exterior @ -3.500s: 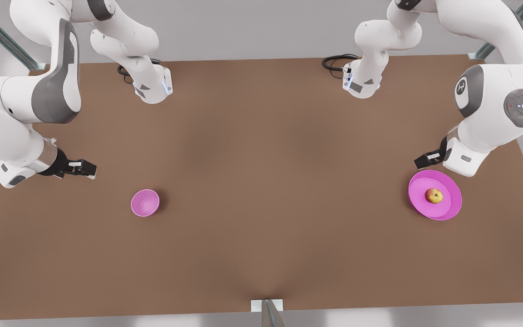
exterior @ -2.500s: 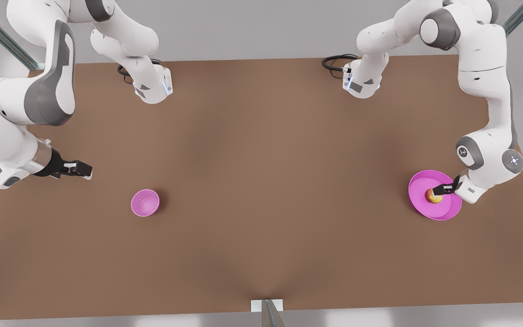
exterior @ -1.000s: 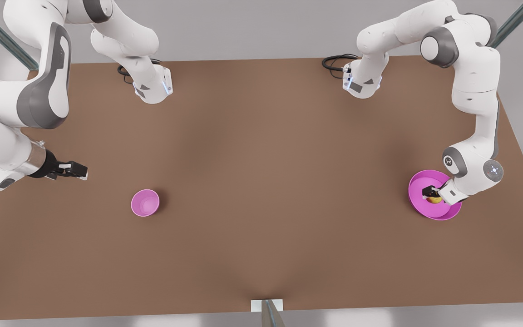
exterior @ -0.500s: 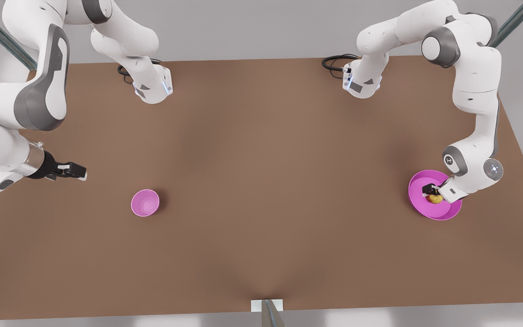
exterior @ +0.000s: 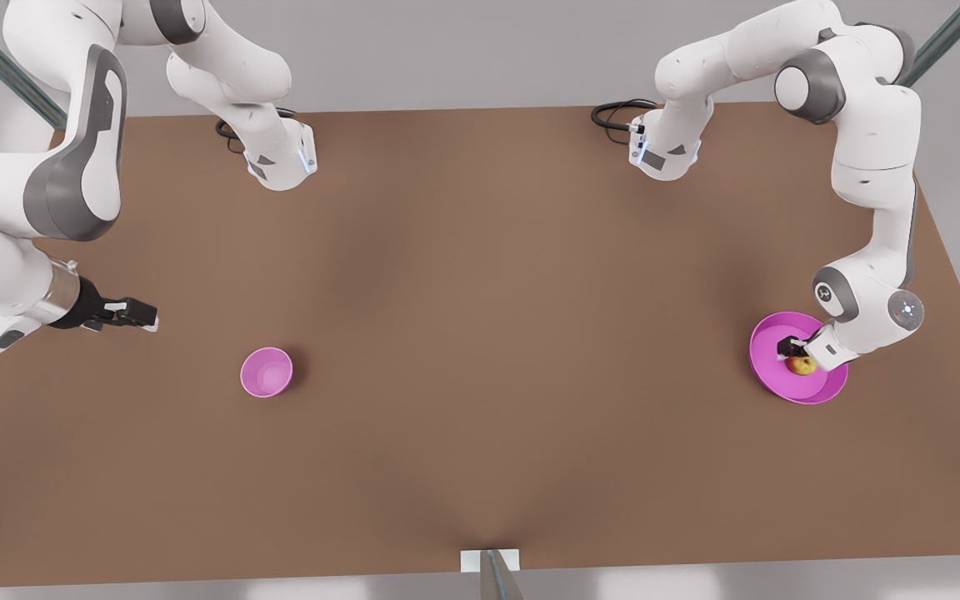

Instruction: Use the left arm to pick up the apple from the plate, transfer it to the gripper of the right arm, and then use the right arm to place it into the bowl

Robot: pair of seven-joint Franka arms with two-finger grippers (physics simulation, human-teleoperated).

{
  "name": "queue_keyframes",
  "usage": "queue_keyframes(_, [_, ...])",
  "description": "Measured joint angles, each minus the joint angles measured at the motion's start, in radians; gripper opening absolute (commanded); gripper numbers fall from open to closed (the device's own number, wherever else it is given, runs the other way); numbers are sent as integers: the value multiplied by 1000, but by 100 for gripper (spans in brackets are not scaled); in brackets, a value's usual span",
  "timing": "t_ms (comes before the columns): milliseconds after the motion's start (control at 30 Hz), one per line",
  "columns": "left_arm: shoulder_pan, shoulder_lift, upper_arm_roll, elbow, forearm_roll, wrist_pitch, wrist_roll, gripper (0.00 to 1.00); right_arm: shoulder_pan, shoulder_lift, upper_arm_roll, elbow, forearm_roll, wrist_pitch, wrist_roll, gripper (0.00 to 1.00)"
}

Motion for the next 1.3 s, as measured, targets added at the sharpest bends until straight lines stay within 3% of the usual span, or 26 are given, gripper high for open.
queue_keyframes(233, [-3, 0, 0, 3, 0, -1, 3, 85, -1, 0, 0, 0, 0, 0, -5, 100])
queue_keyframes(633, [12, -13, -9, 5, -1, 0, 10, 76, -5, 3, 0, 0, 0, 0, -11, 100])
queue_keyframes(767, [48, -73, -70, 6, -93, -12, 53, 76, -3, 3, 1, 0, 1, 0, -12, 100])
queue_keyframes(900, [55, -169, -264, 7, -160, -90, 95, 76, -1, 2, 1, 0, 5, 0, -12, 100])
queue_keyframes(1033, [36, -178, -498, 20, -403, -164, 178, 77, 2, 2, 5, 1, 51, -2, -11, 100])
queue_keyframes(1167, [-134, -108, -540, 107, -736, -195, 297, 77, 23, 19, 24, -1, 227, -2, -9, 100])
queue_keyframes(1300, [-270, 24, -543, 245, -1101, -198, 465, 75, 35, 156, 31, -3, 592, 11, -12, 100])
